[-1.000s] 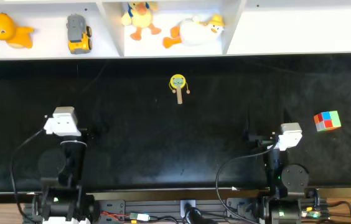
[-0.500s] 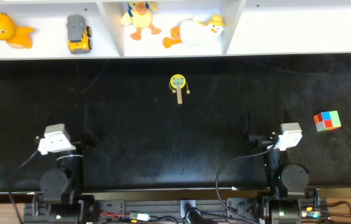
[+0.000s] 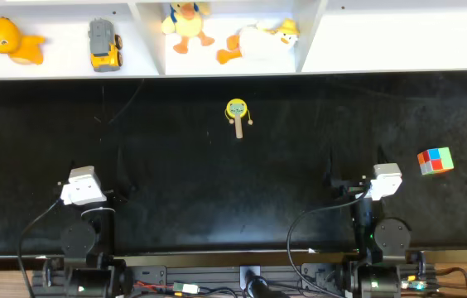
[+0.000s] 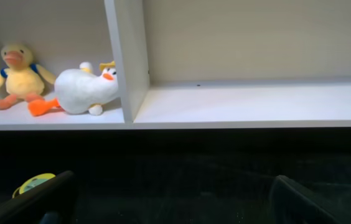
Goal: Store Toys
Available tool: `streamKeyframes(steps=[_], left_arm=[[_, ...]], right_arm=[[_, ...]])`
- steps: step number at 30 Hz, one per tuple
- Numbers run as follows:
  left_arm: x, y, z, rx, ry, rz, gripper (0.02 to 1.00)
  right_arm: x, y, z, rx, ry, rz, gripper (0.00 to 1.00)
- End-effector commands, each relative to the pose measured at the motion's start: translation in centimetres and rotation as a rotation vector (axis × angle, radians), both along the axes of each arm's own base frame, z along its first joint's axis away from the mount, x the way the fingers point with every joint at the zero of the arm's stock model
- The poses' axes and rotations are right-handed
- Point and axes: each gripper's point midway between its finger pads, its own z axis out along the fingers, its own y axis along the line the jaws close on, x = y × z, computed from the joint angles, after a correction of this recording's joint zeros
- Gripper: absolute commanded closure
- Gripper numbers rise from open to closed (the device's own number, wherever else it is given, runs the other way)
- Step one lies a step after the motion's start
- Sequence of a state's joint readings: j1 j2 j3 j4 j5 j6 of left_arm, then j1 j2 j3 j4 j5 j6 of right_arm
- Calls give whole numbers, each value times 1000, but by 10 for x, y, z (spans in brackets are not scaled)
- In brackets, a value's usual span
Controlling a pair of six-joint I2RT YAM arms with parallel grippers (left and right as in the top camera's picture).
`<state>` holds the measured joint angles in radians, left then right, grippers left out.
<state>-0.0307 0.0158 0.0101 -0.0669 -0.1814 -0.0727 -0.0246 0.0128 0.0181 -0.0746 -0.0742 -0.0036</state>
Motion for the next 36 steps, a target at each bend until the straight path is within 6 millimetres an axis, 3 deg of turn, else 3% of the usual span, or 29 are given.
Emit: streamKeyframes(steps=[1,36], left_arm=[[-1,4,1,24,-5,19,20],[-1,4,2,24,-6,19,20]], right_arm=[[0,0,-4,-3,2,1,5],[1,-5,-4,-4,3,-27,5]])
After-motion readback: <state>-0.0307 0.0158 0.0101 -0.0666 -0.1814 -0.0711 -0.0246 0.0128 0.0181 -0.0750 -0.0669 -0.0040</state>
